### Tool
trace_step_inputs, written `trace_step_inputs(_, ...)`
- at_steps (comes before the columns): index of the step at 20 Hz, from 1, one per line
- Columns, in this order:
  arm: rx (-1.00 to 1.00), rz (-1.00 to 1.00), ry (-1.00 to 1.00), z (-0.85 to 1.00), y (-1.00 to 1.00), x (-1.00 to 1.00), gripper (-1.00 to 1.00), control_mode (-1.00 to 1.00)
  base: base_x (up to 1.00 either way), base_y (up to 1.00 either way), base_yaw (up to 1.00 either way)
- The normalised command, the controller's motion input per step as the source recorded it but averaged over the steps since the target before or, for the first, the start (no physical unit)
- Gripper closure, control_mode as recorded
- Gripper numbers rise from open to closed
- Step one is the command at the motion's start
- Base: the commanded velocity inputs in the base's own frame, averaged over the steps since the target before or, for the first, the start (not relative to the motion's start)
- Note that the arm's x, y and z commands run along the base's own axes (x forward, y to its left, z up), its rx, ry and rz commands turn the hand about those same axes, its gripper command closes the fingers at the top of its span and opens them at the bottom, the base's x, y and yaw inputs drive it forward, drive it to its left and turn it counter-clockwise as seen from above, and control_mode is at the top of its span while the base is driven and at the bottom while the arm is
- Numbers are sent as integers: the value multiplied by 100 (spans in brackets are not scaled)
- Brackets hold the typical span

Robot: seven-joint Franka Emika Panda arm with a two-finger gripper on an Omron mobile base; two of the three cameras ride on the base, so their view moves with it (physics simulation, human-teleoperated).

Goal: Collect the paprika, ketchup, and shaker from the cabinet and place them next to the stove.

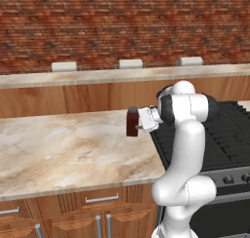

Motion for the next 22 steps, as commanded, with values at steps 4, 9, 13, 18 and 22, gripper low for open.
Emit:
trace_step_inputs(4, 0, 0, 0, 8, -19, 0, -100, -100, 0, 0, 0)
trace_step_inputs(9, 0, 0, 6, 26, -19, 4, -100, -100, 0, 0, 0)
trace_step_inputs(13, 0, 0, 8, 39, -17, 6, -100, -100, 0, 0, 0)
trace_step_inputs(18, 0, -1, 7, 49, -15, 0, -100, -100, 0, 0, 0)
trace_step_inputs(22, 0, -7, 4, 50, -23, -6, -100, -100, 0, 0, 0)
